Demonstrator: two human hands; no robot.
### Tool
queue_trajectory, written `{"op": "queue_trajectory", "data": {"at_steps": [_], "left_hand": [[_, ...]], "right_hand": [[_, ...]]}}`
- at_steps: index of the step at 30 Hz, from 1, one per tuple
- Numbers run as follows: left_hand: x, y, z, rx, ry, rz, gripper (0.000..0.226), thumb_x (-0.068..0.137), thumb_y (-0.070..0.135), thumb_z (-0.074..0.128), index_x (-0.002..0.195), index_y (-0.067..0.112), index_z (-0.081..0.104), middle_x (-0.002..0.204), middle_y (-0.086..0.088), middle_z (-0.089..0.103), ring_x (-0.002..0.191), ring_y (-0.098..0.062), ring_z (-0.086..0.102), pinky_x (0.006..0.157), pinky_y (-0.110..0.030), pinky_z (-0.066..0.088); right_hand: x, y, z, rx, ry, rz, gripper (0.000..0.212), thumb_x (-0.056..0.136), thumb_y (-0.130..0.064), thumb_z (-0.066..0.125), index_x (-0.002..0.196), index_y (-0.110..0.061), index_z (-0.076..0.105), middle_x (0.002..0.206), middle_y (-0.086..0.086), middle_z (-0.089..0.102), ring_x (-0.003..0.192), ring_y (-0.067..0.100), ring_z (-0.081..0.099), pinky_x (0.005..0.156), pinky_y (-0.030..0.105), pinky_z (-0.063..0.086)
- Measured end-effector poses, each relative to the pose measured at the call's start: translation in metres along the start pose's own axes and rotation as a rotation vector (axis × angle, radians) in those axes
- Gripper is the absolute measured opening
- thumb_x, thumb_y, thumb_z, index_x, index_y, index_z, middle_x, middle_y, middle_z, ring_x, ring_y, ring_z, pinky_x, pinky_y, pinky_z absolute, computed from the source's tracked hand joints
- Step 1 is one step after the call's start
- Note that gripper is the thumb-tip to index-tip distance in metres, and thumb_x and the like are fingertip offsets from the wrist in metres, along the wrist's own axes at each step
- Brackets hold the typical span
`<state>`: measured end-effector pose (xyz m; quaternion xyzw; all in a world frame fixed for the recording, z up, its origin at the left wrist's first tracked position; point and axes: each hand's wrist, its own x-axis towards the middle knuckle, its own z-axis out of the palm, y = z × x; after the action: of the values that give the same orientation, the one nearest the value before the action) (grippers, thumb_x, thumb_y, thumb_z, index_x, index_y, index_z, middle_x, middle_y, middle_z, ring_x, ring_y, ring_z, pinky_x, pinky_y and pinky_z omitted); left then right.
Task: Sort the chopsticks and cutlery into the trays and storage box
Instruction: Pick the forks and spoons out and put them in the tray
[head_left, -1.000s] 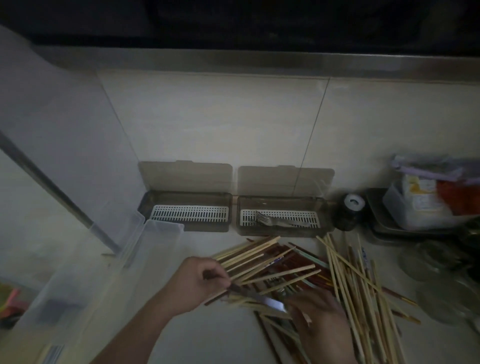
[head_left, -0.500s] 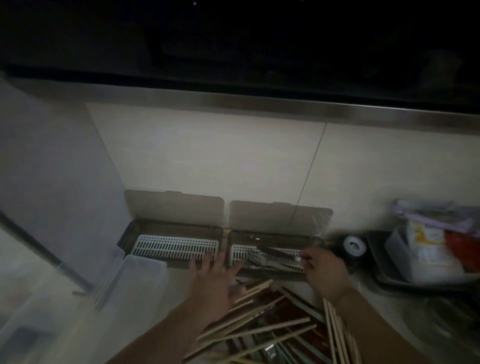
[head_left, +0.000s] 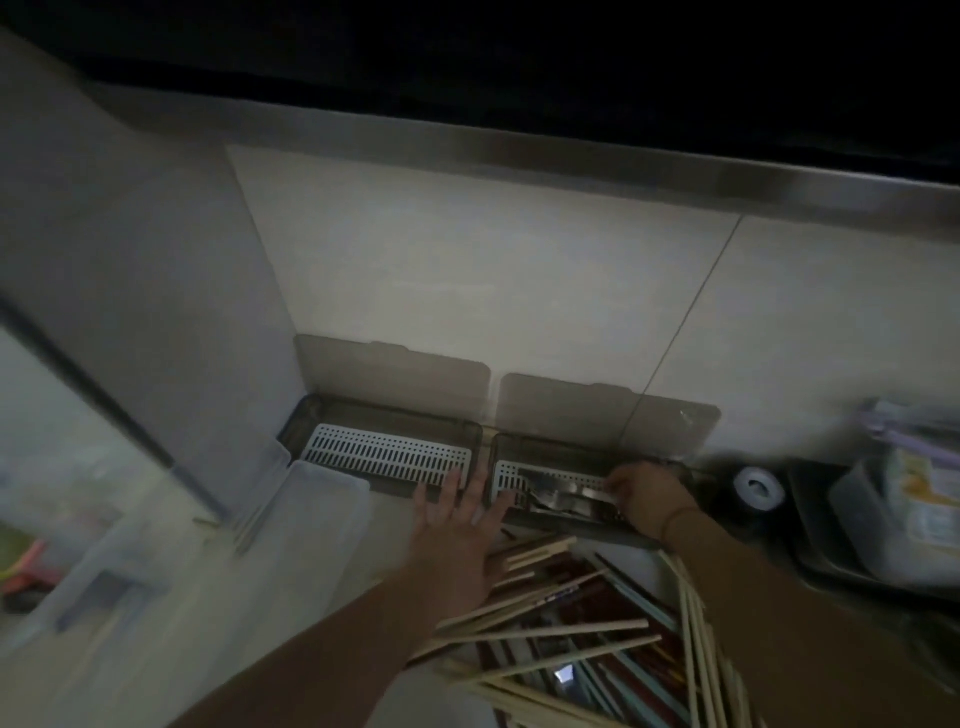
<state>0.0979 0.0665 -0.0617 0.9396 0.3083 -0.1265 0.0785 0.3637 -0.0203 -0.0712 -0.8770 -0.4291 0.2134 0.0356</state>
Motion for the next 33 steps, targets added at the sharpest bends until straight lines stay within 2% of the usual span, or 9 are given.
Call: {"op": "queue_trajectory", "data": {"at_steps": [2,5,7,9,13,16,22,27,33], "left_hand": [[-0.008,0.001,0.01,-0.02,0.094,0.022,0.081,0.095,0.052,0.041,0.154,0.034,-0.012,0.159,-0.006,-0.03,0.144,-0.034,-0.029,0.112,-0.061,-0.015],[-0.031,0.009,0.033,-0.032,0.24,0.227,0.07,0.084,0.046,0.052,0.149,0.031,0.032,0.161,-0.009,0.019,0.148,-0.037,0.012,0.114,-0.064,0.017],[-0.05,0.017,0.055,-0.045,0.277,0.434,0.053,0.083,0.045,0.055,0.135,0.034,0.048,0.15,-0.001,0.038,0.14,-0.031,0.032,0.11,-0.064,0.028],[-0.068,0.023,0.072,-0.038,0.276,0.584,0.04,0.086,0.046,0.053,0.125,0.038,0.053,0.144,0.005,0.044,0.135,-0.025,0.039,0.111,-0.063,0.026],[-0.091,0.031,0.094,0.011,0.26,0.655,0.034,0.09,0.047,0.049,0.122,0.036,0.053,0.144,0.009,0.045,0.132,-0.022,0.044,0.11,-0.061,0.026],[-0.102,0.026,0.104,0.027,0.25,0.627,0.042,0.091,0.047,0.049,0.131,0.035,0.049,0.146,0.01,0.044,0.133,-0.02,0.043,0.107,-0.058,0.019],[-0.123,0.015,0.108,-0.004,0.188,0.54,0.045,0.088,0.046,0.047,0.132,0.037,0.049,0.143,0.011,0.047,0.131,-0.018,0.046,0.106,-0.054,0.021],[-0.131,0.004,0.111,-0.036,0.206,0.497,0.04,0.09,0.045,0.047,0.129,0.037,0.048,0.145,0.01,0.045,0.135,-0.018,0.043,0.107,-0.056,0.02],[-0.143,-0.014,0.126,-0.089,0.194,0.456,0.05,0.086,0.052,0.054,0.132,0.032,0.052,0.151,0.005,0.043,0.137,-0.025,0.042,0.109,-0.058,0.021]], "right_hand": [[-0.019,-0.001,-0.002,0.135,0.151,-0.007,0.028,0.09,-0.009,0.058,0.116,-0.016,0.066,0.12,0.007,0.065,0.107,0.027,0.06,0.097,0.031,0.045],[-0.075,-0.013,0.005,0.321,0.539,-0.103,0.018,0.087,-0.011,0.064,0.103,-0.016,0.069,0.107,0.005,0.066,0.099,0.021,0.059,0.087,0.026,0.045],[-0.125,-0.023,0.026,0.257,0.658,-0.2,0.012,0.085,-0.012,0.065,0.093,-0.019,0.069,0.094,-0.001,0.065,0.088,0.016,0.058,0.078,0.023,0.045],[-0.17,-0.026,0.058,0.188,0.608,-0.243,0.009,0.083,-0.017,0.064,0.086,-0.024,0.067,0.086,-0.007,0.062,0.082,0.015,0.056,0.07,0.025,0.047],[-0.218,-0.019,0.123,0.045,0.44,-0.236,0.011,0.078,-0.034,0.056,0.082,-0.03,0.065,0.092,-0.011,0.058,0.087,0.021,0.055,0.071,0.036,0.051],[-0.234,-0.024,0.141,0.01,0.425,-0.148,0.018,0.08,-0.042,0.053,0.082,-0.03,0.067,0.096,-0.008,0.057,0.089,0.023,0.053,0.068,0.038,0.05],[-0.224,-0.041,0.126,-0.115,0.354,0.082,0.029,0.078,-0.045,0.049,0.065,-0.028,0.069,0.082,-0.007,0.057,0.082,0.025,0.053,0.064,0.035,0.047],[-0.208,-0.062,0.113,-0.176,0.192,0.236,0.032,0.09,-0.038,0.045,0.1,-0.021,0.069,0.111,-0.001,0.057,0.115,0.023,0.047,0.086,0.034,0.045],[-0.212,-0.076,0.108,-0.253,0.205,0.267,0.031,0.093,-0.037,0.047,0.105,-0.016,0.066,0.112,0.0,0.059,0.113,0.024,0.051,0.086,0.037,0.045]]}}
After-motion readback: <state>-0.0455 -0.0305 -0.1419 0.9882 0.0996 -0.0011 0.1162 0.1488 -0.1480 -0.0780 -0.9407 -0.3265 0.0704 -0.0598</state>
